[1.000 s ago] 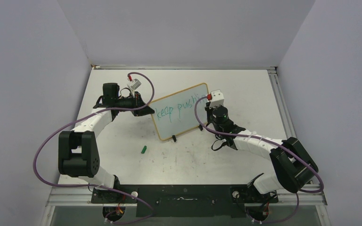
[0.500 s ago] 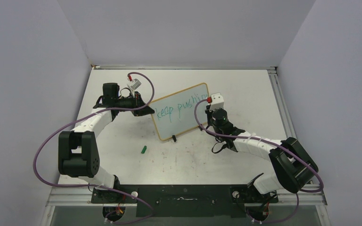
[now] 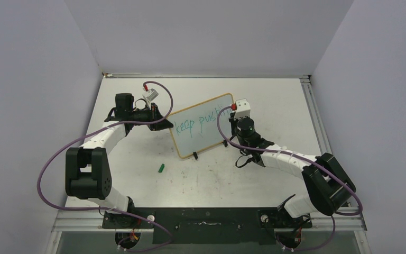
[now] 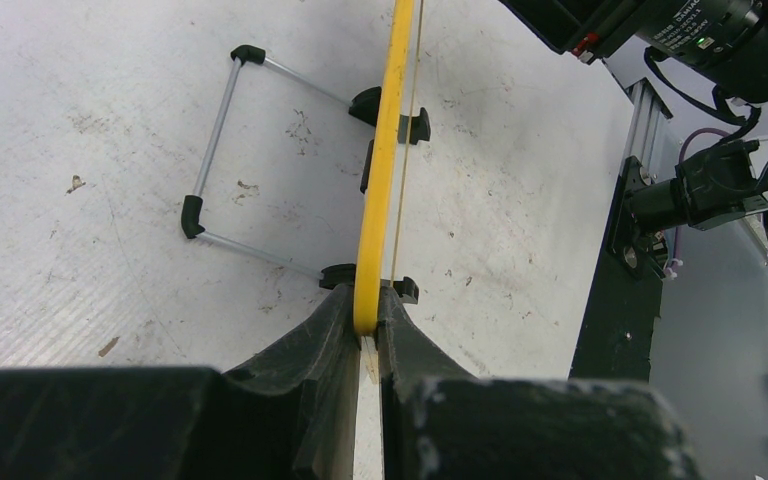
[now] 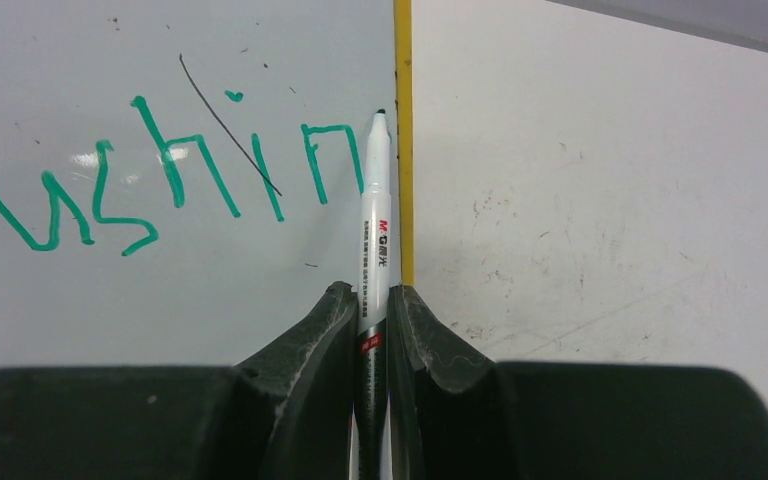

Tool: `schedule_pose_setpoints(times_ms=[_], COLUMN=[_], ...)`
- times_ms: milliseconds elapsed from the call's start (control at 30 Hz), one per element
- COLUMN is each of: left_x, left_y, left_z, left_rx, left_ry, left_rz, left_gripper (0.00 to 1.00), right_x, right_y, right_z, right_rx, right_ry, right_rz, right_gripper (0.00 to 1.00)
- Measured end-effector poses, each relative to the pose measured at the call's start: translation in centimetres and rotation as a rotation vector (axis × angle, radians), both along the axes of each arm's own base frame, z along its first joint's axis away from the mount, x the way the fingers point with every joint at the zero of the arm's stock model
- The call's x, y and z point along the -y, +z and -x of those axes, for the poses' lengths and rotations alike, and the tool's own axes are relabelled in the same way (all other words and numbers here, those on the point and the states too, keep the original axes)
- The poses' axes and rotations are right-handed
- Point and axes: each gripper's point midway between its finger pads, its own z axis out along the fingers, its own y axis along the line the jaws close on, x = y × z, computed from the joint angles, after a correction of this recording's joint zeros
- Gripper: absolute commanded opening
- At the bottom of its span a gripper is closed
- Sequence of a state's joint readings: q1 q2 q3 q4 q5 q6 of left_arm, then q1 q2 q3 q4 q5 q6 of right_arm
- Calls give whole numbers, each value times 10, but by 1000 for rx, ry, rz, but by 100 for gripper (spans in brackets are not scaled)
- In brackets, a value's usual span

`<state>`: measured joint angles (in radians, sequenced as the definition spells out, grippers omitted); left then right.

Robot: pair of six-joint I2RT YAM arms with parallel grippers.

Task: Write a sentence on the whiteboard

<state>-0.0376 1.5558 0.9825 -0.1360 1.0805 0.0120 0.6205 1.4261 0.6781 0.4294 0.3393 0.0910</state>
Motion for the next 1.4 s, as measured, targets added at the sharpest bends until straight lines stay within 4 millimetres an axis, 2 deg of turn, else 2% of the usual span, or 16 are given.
schedule_pose_setpoints(times_ms=[367,867,1100,1267,1400], left_x=[0,0,0,0,0], left_y=[0,1,1,1,1], left_z=[0,0,1,0,0], left_rx=[0,0,1,2,3], left_ry=[0,0,0,1,2], left_rz=[0,0,0,-1,-2], left_gripper=[0,0,0,0,0], right_x=[-1,12,-4,-16,-24], right_y=[-4,-51,-58,-52,-15], right_z=[0,25,39,50,59], right_rx=[-9,-133,-157,-149,-77], right_ry=[-4,-31,13,43,61], right_rz=[-5,-11,1,19,-6], right_gripper=[5,5,5,5,5])
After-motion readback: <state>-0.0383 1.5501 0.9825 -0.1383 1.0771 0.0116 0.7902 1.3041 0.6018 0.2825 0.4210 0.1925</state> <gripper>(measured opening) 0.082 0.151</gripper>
